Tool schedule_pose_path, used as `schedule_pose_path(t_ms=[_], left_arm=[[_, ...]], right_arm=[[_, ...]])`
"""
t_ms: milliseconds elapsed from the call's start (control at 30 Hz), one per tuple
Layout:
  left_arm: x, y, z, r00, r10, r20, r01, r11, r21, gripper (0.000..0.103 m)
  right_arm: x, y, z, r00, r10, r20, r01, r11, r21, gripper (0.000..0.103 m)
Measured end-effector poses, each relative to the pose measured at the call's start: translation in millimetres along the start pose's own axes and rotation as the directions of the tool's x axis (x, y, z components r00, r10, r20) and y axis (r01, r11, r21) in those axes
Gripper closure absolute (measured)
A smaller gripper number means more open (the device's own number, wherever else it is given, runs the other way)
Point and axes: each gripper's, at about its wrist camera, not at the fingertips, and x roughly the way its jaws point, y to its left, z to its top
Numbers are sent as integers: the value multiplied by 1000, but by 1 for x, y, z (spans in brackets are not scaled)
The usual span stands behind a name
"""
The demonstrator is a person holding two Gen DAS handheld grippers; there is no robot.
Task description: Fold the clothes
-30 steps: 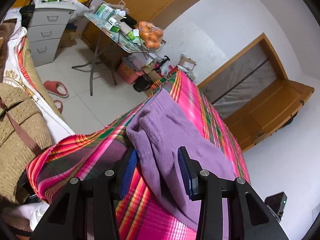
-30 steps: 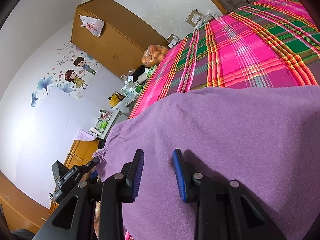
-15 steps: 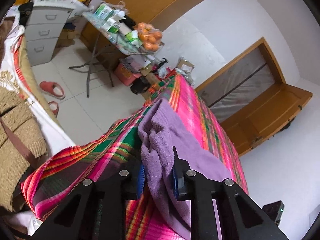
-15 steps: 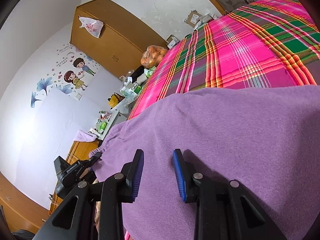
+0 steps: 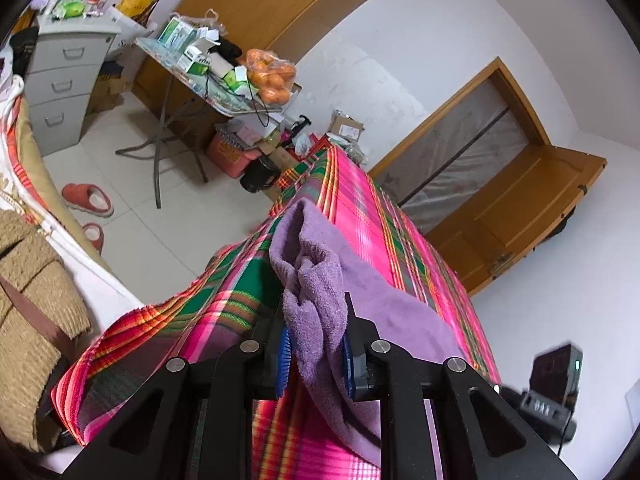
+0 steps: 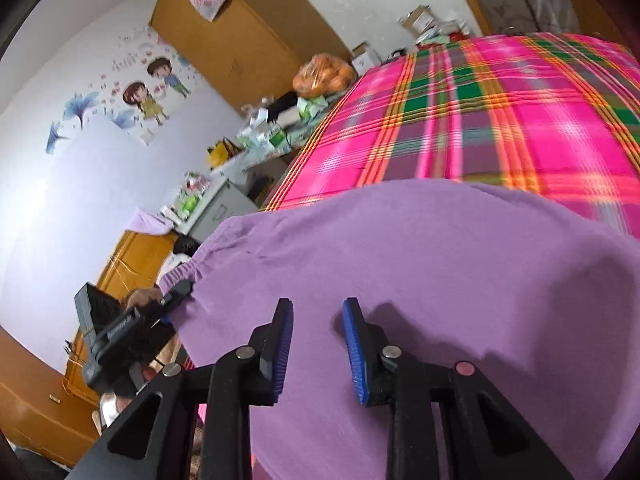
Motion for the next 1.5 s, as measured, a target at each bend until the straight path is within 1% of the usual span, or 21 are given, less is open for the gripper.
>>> schedule_pose_path(t_ms=[67, 167, 200, 233, 300, 467, 533, 600, 700, 800, 933, 1100, 1200, 1300, 1400, 1500], left_arm=[[1, 4, -2, 1000, -6, -6, 6, 1000, -6, 82], [2, 10, -4, 1000, -18, -15, 18, 1000, -15, 82], [3, 12, -5, 1000, -21, -18, 21, 1000, -16, 82], [3, 14, -5, 999, -25, -21, 24, 1000, -18, 82], [4, 16, -7, 999, -31, -26, 31, 999, -19, 82], [7, 20, -7, 998, -47, -38, 46, 999, -20, 82], [7, 21, -7, 998, -50, -40, 50, 999, -19, 82], [7, 21, -7, 998, -51, -41, 50, 999, -19, 82], [8, 20, -6, 998, -48, -40, 47, 999, -16, 82], [7, 18, -5, 998, -39, -41, 39, 999, -6, 82], [6, 13, -4, 999, -25, -40, 25, 1000, 10, 82], [1, 5, -2, 999, -11, -31, 12, 999, 34, 82], [-3, -5, 2, 1000, -10, -22, 11, 998, 61, 82], [-10, -22, 6, 1000, -25, -6, 26, 994, 104, 82], [-14, -42, 11, 999, -47, 3, 46, 988, 149, 82], [-15, -69, 12, 997, -83, -2, 81, 976, 202, 82]], right_arm=[[17, 9, 14, 997, -69, -28, 69, 997, -22, 76], [43, 12, 32, 988, -142, -68, 139, 989, -40, 78], [51, 10, 39, 983, -165, -78, 163, 986, -40, 80], [59, 7, 45, 978, -189, -88, 186, 982, -40, 86], [64, 3, 54, 974, -213, -81, 210, 977, -39, 89], [73, 1, 67, 971, -227, -75, 227, 974, -12, 89], [68, 6, 60, 971, -224, -84, 223, 975, -16, 89], [65, 14, 51, 974, -201, -107, 199, 980, -30, 88], [54, 31, 21, 975, -174, -140, 165, 984, -72, 87], [38, 45, -6, 980, -139, -145, 126, 987, -97, 86], [22, 58, -43, 982, -70, -178, 51, 992, -111, 86], [2, 62, -68, 983, 25, -184, -47, 992, -118, 86], [-13, 53, -74, 988, 43, -151, -58, 994, -97, 86], [-33, 36, -72, 995, 52, -86, -56, 997, -52, 86], [-57, 12, -65, 1000, 26, -6, -26, 1000, 16, 86], [-79, -14, -61, 998, -12, 65, 6, 996, 90, 86]])
